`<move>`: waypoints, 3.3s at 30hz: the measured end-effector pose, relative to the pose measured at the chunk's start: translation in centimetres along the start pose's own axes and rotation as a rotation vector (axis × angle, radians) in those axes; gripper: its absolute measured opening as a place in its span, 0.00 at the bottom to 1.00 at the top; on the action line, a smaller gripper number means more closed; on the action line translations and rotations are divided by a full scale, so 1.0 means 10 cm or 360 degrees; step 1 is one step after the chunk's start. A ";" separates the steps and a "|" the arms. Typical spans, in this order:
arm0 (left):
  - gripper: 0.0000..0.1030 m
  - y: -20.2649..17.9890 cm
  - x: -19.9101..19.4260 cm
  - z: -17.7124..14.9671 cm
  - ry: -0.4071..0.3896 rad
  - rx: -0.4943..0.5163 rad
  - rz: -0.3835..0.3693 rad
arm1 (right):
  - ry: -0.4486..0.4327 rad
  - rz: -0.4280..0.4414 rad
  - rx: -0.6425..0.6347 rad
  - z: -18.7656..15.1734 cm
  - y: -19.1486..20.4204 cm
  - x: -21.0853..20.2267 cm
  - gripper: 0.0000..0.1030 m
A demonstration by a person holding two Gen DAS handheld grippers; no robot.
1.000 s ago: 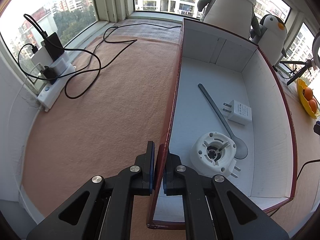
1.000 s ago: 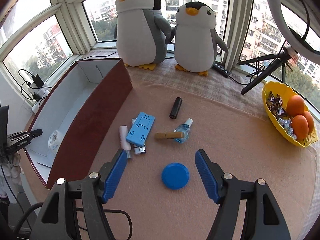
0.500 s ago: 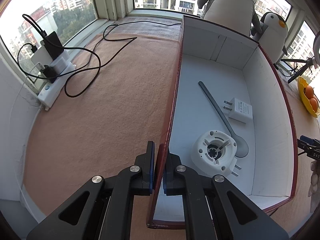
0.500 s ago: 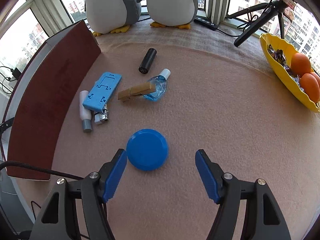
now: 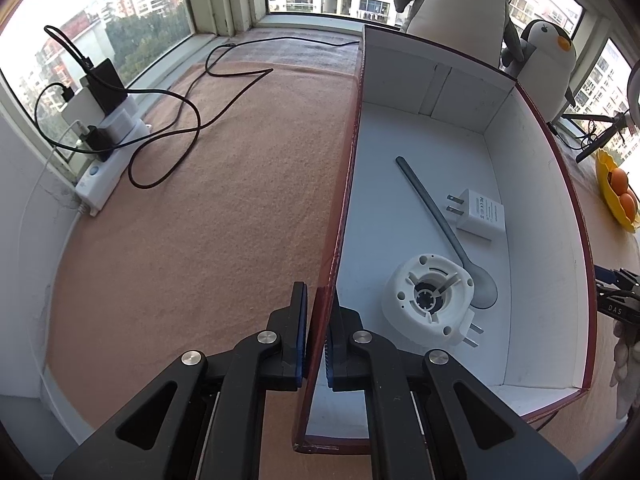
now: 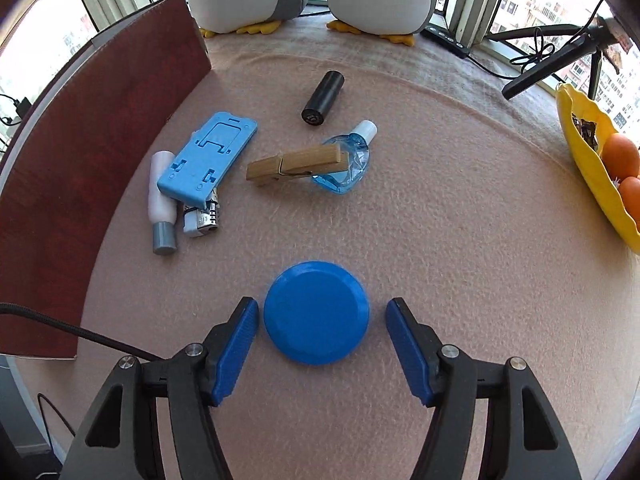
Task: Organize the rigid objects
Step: 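Grasp the blue round lid with the right gripper and lift it, then carry the blue lid into the box and open the right gripper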
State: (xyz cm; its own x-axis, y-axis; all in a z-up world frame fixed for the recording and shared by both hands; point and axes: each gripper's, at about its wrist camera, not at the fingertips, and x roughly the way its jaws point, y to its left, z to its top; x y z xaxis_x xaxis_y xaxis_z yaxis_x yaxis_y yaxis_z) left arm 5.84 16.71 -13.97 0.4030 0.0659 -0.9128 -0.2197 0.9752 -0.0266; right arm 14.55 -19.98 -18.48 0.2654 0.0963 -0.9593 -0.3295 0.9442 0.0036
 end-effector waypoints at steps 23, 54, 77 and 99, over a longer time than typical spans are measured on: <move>0.10 0.00 0.00 -0.02 0.0020 0.0004 -0.0037 | -0.0413 0.0089 -0.0117 0.39 0.42 -1.05 0.45; 0.10 0.00 -0.04 -0.05 -0.0013 0.0015 -0.0032 | -0.0274 0.0258 -0.0607 0.75 2.13 -0.82 0.45; 0.05 0.03 -0.07 -0.07 -0.0063 0.0022 -0.0025 | -0.0235 0.0250 -0.0632 0.76 2.23 -0.74 0.45; 0.05 0.02 -0.08 -0.07 -0.0065 0.0031 -0.0009 | -0.0340 0.0298 -0.0514 0.75 1.93 -0.94 0.68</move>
State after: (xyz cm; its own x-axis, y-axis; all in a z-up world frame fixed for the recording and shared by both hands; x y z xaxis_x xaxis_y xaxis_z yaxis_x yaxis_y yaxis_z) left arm 4.89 16.74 -13.55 0.4399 0.0685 -0.8954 -0.2001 0.9795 -0.0234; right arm 12.47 -0.36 -7.30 0.3444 0.3520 -0.8704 -0.6477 0.7602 0.0511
